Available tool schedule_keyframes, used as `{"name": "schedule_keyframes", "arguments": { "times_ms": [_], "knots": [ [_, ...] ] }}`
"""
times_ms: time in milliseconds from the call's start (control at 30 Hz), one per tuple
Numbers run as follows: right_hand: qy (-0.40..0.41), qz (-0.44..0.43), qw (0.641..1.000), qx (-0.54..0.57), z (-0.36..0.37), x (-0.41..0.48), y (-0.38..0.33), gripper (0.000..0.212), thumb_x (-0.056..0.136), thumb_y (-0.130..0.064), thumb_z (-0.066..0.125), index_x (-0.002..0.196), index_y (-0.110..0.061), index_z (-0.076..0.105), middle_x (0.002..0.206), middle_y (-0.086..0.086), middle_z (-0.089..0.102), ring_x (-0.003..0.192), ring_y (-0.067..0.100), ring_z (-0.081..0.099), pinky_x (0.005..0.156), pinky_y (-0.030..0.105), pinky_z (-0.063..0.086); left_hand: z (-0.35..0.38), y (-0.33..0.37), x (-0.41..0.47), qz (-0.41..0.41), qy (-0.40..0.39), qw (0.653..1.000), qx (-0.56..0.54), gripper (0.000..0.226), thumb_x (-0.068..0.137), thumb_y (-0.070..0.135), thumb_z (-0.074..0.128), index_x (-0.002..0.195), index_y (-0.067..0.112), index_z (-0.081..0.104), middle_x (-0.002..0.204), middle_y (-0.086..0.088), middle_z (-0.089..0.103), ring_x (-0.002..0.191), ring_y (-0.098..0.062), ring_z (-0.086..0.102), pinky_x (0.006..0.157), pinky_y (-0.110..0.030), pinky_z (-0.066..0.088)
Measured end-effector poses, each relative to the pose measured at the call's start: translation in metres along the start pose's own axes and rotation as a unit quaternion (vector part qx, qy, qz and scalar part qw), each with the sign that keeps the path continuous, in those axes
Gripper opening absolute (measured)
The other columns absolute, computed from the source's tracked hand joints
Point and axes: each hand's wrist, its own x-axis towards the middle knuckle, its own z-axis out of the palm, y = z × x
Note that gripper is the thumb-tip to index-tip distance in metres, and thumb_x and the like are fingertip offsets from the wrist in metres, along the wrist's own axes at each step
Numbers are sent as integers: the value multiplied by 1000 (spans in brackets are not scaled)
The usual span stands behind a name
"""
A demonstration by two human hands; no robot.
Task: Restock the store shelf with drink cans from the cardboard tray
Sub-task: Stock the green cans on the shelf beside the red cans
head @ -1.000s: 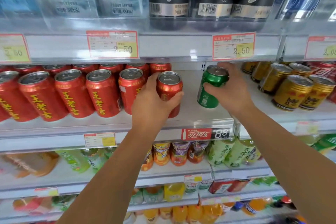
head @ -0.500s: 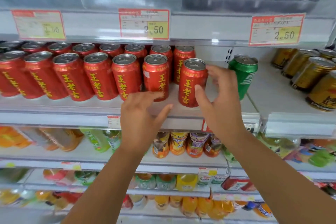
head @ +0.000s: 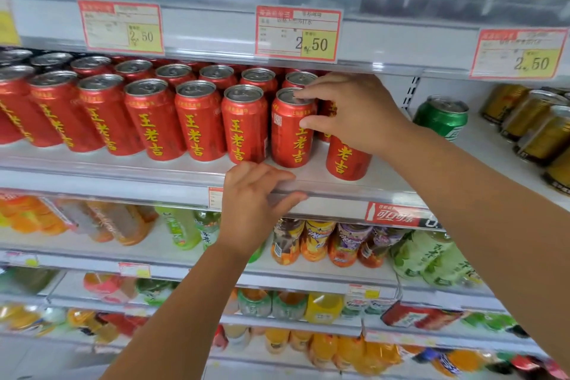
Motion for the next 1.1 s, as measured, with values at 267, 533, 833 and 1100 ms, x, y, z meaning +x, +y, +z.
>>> {"name": "schedule_keyframes", "arguments": {
  "times_ms": [267,533,833,1100],
  "knots": [
    [54,51,997,18,-7,-12,-6,53,84,-59,58,132,-36,54,135,-7,57,124,18,51,101,34,38,-1,0,-2,-7,-11,1000,-1,37,80,56,69,94,22,74,85,8,67,83,-20,59,84,-36,41],
    [89,249,943,204,12,-68,13,72,71,-53,76,134,-46,42,123,2,36,108,20,55,100,35,46,1,-1,-2,-11,-11,1000,2,37,80,56,68,94,23,74,86,8,67,84,-21,59,85,-36,39],
    [108,246,911,313,24,-60,12,77,75,-36,80,135,-25,33,119,-7,50,103,11,55,84,23,44,-2,4,-1,-23,-12,1000,-16,36,80,55,68,91,21,74,84,9,67,81,-21,58,82,-39,43],
    [101,274,889,351,39,-68,10,63,78,-33,78,128,-19,42,126,-4,55,108,8,54,91,23,44,-1,4,0,-17,-12,1000,-2,36,80,55,68,90,21,74,83,8,67,80,-22,58,80,-43,45]
  ]
}}
